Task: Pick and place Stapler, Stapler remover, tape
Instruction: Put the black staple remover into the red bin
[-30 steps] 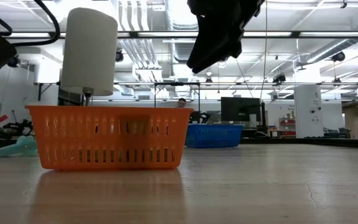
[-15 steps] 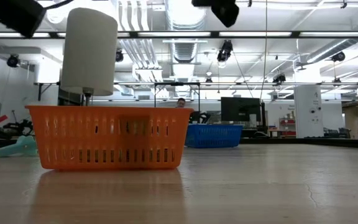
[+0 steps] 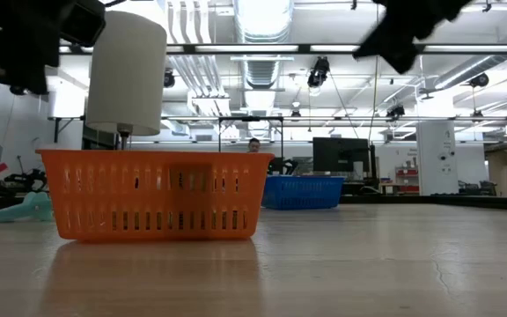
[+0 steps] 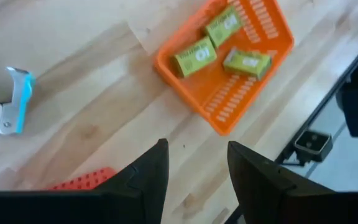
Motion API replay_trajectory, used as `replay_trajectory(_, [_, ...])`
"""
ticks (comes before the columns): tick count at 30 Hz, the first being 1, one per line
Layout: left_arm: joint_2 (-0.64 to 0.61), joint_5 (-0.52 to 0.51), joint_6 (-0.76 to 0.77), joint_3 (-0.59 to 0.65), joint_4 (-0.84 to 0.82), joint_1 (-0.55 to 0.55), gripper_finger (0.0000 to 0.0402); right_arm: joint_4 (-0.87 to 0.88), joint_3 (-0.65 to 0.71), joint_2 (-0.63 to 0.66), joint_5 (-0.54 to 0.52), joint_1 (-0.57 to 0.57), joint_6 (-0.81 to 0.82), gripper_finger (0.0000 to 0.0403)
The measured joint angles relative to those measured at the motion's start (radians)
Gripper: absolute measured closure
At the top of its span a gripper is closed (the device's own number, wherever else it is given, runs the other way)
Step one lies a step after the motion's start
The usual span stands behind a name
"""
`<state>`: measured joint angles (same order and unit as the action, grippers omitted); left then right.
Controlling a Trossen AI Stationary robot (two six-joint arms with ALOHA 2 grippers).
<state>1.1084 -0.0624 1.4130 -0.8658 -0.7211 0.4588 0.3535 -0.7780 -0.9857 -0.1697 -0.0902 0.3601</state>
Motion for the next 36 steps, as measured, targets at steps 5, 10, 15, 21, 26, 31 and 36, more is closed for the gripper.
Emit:
replay_trajectory(5, [0.000,0.000,-0.024,0.000,0.006,-0.056,0.0236,0.024,0.128,0.132,-0.022,-0.003,-0.027,0.0394])
replay_trajectory(10, [0.000,0.000,-0.047,0.000,0.006,-0.110,0.0236,-0.138,0.275,0.250,0.044,-0.003,-0.106,0.0394])
replay_trajectory(15, [0.000,0.001,-0.056,0.000,0.006,-0.151,0.0236,-0.303,0.420,0.365,0.045,-0.002,-0.140,0.0394])
replay_trajectory(21, [0.000,0.002,-0.058,0.000,0.006,-0.165,0.0236,-0.286,0.538,0.472,0.024,-0.003,-0.232,0.0394])
replay_trajectory(26, [-0.001,0.002,-0.105,0.000,0.001,-0.190,0.0236,-0.321,0.597,0.538,0.038,-0.003,-0.225,0.0394])
replay_trajectory(31, [-0.014,0.001,-0.147,0.000,-0.107,-0.246,0.0236,-0.396,0.645,0.627,0.038,-0.003,-0.234,0.0394])
replay_trajectory(36, [-0.035,0.026,-0.246,0.000,-0.221,-0.320,0.0236,-0.604,0.756,0.718,0.039,-0.003,-0.238,0.0394])
